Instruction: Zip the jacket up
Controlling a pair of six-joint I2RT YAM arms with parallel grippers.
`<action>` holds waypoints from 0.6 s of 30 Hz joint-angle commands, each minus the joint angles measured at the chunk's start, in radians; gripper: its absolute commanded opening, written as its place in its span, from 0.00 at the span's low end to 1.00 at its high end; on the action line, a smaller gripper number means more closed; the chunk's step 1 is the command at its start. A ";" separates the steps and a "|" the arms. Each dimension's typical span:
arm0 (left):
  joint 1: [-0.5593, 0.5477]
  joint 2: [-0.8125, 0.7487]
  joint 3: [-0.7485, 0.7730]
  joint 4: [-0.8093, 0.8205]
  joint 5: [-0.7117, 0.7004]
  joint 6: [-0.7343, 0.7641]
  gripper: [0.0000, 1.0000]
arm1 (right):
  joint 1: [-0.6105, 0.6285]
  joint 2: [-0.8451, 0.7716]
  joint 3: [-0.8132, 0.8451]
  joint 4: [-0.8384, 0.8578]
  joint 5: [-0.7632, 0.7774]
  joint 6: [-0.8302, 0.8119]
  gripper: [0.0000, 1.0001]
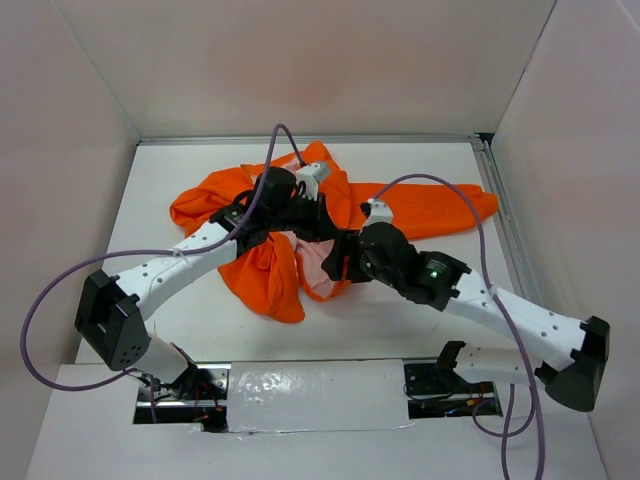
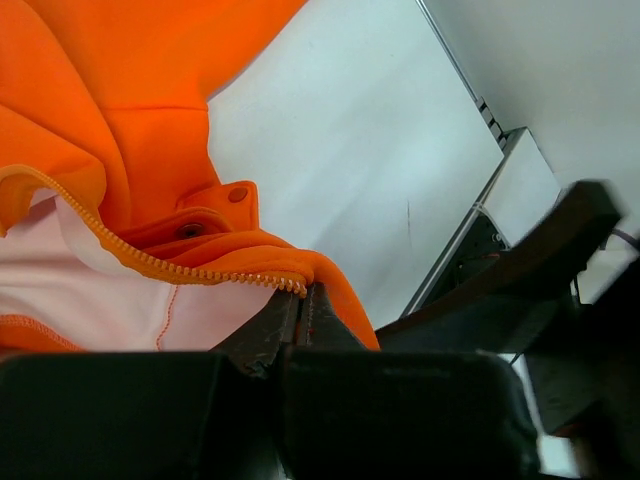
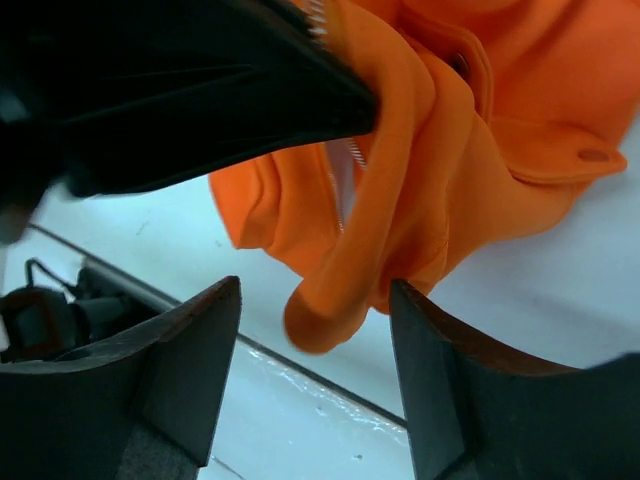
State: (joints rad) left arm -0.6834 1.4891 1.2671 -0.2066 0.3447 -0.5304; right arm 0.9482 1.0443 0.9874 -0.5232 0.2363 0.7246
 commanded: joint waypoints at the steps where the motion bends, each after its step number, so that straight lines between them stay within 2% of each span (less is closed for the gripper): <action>1: -0.005 -0.026 0.018 0.026 -0.012 -0.003 0.00 | 0.017 0.060 0.039 -0.031 0.067 0.078 0.66; 3: -0.004 -0.042 -0.009 0.048 -0.001 0.012 0.00 | 0.017 0.071 -0.006 -0.012 0.073 0.094 0.42; 4: -0.004 -0.047 -0.015 0.047 -0.015 0.012 0.00 | 0.012 0.066 -0.027 -0.005 0.077 0.101 0.21; 7: -0.004 -0.056 -0.041 0.035 -0.030 0.027 0.00 | -0.018 0.031 -0.136 0.041 0.029 0.085 0.04; 10: -0.002 -0.046 -0.096 0.047 -0.027 0.032 0.00 | -0.090 -0.006 -0.289 0.159 -0.078 0.033 0.01; 11: -0.002 -0.026 -0.122 0.058 -0.018 0.033 0.00 | -0.141 -0.009 -0.361 0.190 -0.156 0.024 0.01; 14: -0.002 0.043 -0.141 0.070 0.019 0.033 0.00 | -0.207 0.011 -0.447 0.253 -0.232 -0.011 0.01; 18: -0.002 0.149 -0.115 0.092 0.068 0.043 0.02 | -0.281 0.078 -0.463 0.262 -0.265 -0.059 0.02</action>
State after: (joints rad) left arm -0.7010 1.5929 1.1210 -0.1802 0.3916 -0.5224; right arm 0.7090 1.0809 0.5449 -0.2623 0.0219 0.7334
